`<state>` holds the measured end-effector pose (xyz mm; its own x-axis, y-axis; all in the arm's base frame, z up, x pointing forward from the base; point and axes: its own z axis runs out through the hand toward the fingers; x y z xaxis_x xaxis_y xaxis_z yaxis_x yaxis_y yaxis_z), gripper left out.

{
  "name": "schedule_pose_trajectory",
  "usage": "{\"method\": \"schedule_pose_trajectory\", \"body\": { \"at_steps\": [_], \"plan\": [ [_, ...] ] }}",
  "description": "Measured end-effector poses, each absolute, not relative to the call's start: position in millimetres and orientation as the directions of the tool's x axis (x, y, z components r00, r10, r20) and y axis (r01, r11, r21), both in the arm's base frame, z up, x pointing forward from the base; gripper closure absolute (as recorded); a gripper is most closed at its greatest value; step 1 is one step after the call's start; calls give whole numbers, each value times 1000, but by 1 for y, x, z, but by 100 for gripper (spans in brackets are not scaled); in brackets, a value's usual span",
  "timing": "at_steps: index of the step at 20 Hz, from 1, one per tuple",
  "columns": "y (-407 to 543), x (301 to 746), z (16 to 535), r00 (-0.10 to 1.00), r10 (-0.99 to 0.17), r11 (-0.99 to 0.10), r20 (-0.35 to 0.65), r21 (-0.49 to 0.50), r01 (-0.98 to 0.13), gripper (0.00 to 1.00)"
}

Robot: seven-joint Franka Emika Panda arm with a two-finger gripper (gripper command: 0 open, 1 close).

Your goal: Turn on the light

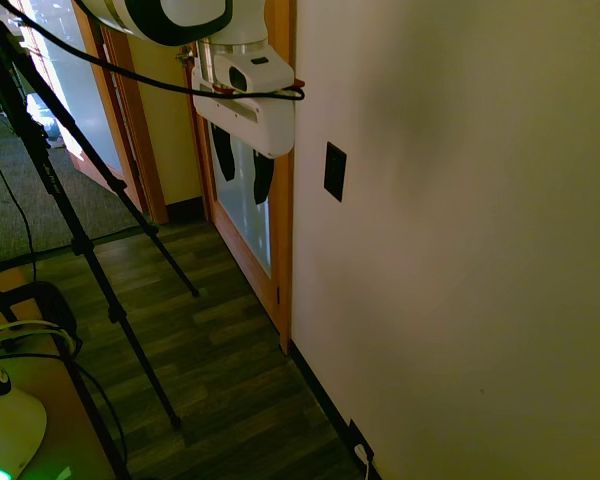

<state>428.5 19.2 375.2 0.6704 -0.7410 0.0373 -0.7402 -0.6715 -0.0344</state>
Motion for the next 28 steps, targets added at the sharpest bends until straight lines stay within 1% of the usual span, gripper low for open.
{"method": "schedule_pose_trajectory", "body": {
  "at_steps": [3, 7, 11, 15, 19, 23, 28],
  "plan": [
    [20, 430, 374, 672, -739, -674, 41, -39, -738, 0],
    [41, 440, 372, 671, -733, -680, 105, -107, -726, 0],
    [63, 455, 355, 630, -756, -655, 178, -176, -735, 0],
    [71, 490, 342, 585, -779, -626, 228, -220, -748, 0],
    [77, 534, 334, 547, -793, -604, 267, -228, -764, 0],
    [86, 572, 316, 527, -805, -587, 272, -235, -774, 0],
    [90, 600, 299, 500, -819, -564, 282, -232, -792, 0]
  ]
}}
